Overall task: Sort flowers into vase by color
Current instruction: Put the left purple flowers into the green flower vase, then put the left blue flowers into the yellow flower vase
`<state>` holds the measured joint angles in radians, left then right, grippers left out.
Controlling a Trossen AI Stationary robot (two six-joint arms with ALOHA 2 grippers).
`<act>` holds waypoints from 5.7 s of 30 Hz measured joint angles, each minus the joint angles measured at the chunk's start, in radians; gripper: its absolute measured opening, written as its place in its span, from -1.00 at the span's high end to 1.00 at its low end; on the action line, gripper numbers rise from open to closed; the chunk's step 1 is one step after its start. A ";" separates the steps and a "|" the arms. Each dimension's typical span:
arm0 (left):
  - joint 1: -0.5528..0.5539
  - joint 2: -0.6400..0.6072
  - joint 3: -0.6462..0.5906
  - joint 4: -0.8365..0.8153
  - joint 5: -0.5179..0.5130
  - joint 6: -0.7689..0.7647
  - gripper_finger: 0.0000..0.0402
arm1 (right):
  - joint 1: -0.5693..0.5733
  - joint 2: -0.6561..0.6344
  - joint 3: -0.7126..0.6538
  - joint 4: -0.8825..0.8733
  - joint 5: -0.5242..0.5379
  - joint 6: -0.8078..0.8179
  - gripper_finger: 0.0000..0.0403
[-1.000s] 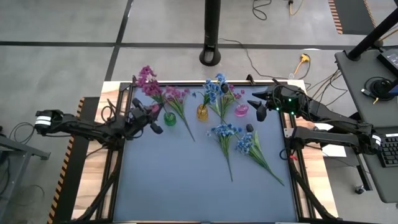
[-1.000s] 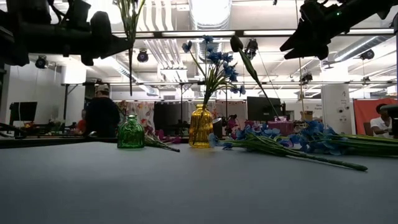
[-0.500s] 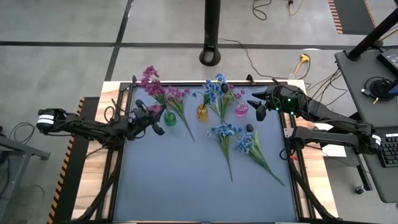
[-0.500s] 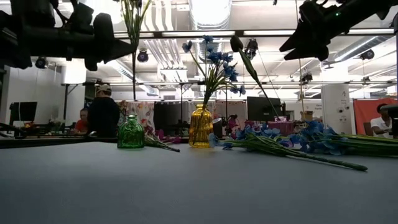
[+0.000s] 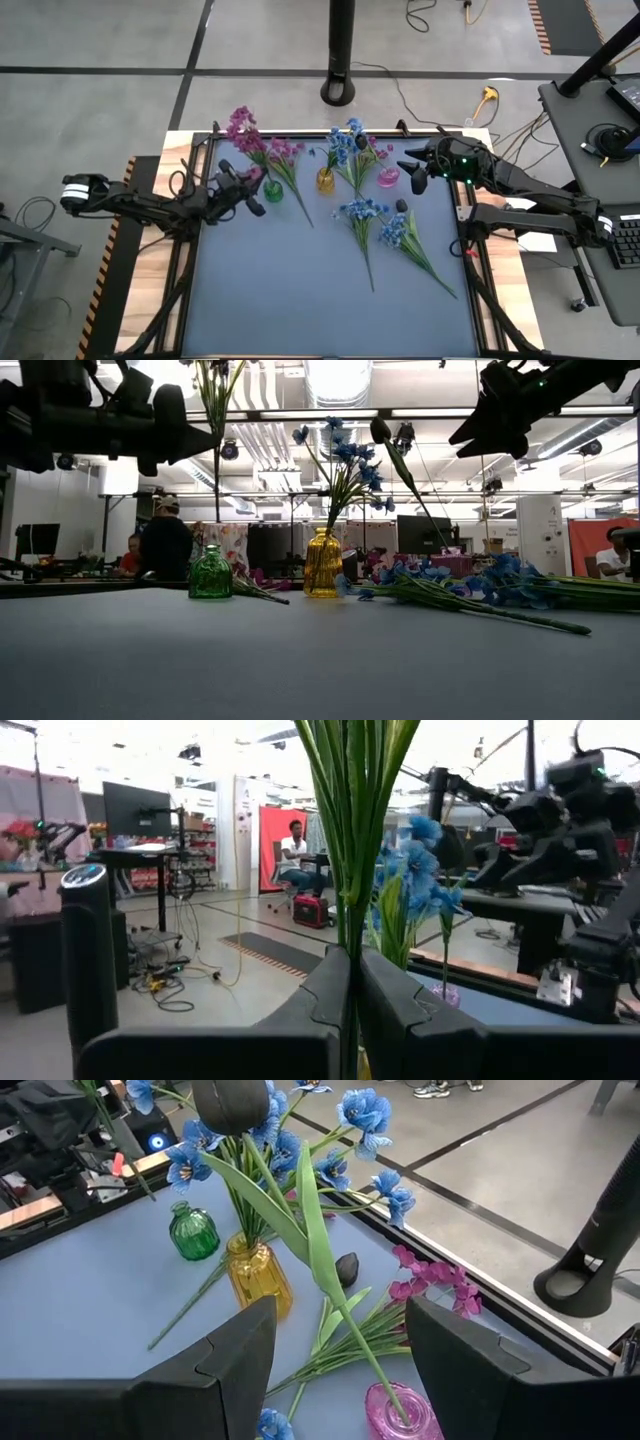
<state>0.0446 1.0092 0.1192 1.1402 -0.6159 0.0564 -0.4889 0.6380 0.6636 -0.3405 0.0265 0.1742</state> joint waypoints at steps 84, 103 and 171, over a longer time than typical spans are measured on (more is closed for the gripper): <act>0.051 0.221 -0.004 0.027 -0.081 -0.096 1.00 | 0.000 0.000 0.000 0.000 0.000 -0.017 -0.07; 0.051 0.220 -0.022 0.022 -0.082 -0.100 0.71 | 0.000 0.000 0.000 0.000 -0.002 -0.017 -0.07; -0.343 -0.080 0.474 -1.262 -0.153 -0.119 0.20 | 0.267 0.068 0.015 -0.074 -0.367 0.321 -0.07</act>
<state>-0.2983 0.9293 0.5929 -0.1219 -0.7691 -0.0630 -0.2222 0.7063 0.6788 -0.4146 -0.3406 0.4953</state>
